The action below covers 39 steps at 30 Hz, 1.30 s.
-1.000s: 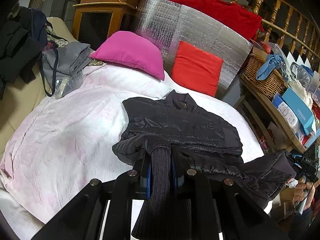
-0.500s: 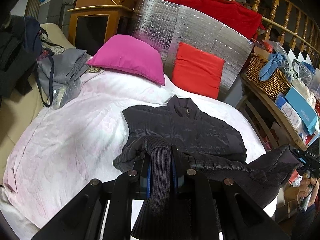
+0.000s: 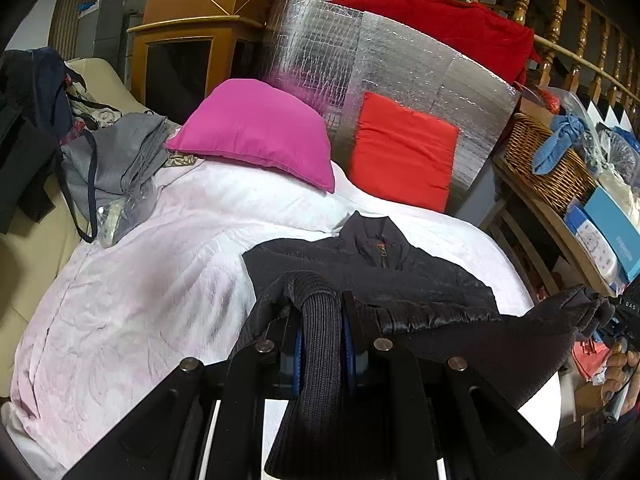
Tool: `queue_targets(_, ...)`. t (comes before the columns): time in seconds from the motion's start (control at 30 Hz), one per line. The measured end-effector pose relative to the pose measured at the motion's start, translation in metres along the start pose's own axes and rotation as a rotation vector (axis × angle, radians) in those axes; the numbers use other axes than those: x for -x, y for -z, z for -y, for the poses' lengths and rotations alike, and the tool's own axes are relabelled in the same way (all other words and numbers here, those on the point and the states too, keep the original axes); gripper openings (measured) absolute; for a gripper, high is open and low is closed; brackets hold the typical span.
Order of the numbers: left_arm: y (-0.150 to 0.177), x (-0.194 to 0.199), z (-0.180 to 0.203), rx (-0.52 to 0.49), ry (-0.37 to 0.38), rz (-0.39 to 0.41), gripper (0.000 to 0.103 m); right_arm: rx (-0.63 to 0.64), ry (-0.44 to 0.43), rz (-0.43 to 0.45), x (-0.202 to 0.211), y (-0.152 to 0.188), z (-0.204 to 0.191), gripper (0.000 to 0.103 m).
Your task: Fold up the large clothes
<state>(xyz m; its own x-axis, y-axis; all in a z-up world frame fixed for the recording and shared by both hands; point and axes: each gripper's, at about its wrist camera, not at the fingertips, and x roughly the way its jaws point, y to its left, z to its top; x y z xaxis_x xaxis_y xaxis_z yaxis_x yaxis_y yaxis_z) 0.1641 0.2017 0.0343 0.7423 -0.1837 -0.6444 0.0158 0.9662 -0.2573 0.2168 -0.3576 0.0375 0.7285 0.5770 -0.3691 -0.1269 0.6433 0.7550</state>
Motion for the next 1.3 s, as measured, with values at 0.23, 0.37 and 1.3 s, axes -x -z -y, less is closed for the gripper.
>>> queue_targets(0.23, -0.014, -0.022, -0.003, -0.004, -0.032, -0.012, 0.017, 0.013, 0.015, -0.001, -0.019, -0.017, -0.003, 0.008)
queue_targets(0.37, -0.024, -0.035, -0.003, -0.006, -0.043, -0.015, 0.017, 0.023, 0.027, 0.001, -0.028, -0.025, -0.006, 0.008)
queue_targets(1.3, -0.068, -0.132, -0.014, 0.007, -0.102, -0.045, 0.017, 0.042, 0.123, -0.022, -0.117, -0.086, 0.007, 0.008)
